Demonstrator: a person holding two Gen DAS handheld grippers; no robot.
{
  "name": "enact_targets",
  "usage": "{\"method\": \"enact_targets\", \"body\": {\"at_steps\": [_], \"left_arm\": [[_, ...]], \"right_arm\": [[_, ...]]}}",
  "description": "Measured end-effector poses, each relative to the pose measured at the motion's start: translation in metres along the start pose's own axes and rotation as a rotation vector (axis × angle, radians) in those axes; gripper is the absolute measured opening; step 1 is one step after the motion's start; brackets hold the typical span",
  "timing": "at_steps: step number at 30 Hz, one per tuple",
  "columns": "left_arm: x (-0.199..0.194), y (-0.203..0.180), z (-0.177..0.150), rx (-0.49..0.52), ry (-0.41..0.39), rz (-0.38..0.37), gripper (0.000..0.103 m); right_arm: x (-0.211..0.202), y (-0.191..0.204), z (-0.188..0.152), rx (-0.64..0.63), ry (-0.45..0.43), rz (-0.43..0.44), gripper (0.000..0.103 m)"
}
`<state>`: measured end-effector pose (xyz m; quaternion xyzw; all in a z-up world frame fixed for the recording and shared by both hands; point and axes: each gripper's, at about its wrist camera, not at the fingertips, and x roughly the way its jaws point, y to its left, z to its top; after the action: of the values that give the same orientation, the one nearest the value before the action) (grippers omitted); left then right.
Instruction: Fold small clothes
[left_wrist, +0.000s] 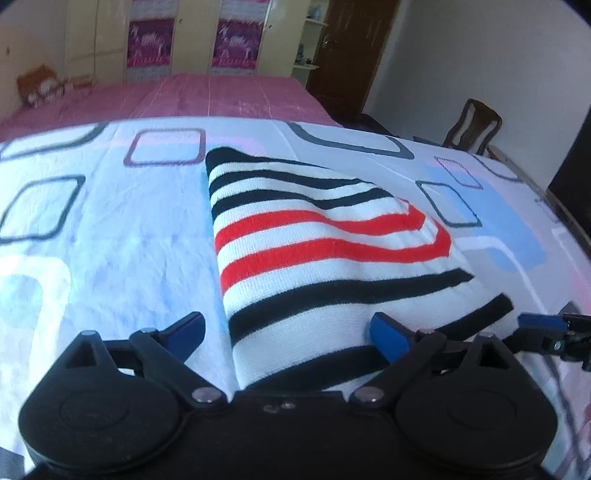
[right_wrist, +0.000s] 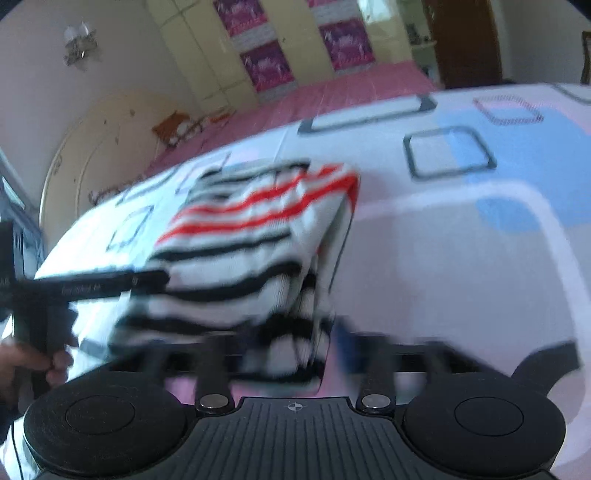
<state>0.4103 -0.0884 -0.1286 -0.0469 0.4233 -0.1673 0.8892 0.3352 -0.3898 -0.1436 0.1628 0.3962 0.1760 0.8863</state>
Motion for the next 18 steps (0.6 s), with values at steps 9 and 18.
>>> {"method": "enact_targets", "body": {"at_steps": [9, 18], "left_arm": [[0.022, 0.008, 0.014, -0.086, 0.051, -0.052, 0.103], [0.052, 0.016, 0.017, -0.151, 0.055, -0.148, 0.099]], "right_arm": [[0.059, -0.031, 0.036, 0.18, 0.046, 0.102, 0.079], [0.099, -0.032, 0.047, 0.142, 0.031, 0.168, 0.079]]}}
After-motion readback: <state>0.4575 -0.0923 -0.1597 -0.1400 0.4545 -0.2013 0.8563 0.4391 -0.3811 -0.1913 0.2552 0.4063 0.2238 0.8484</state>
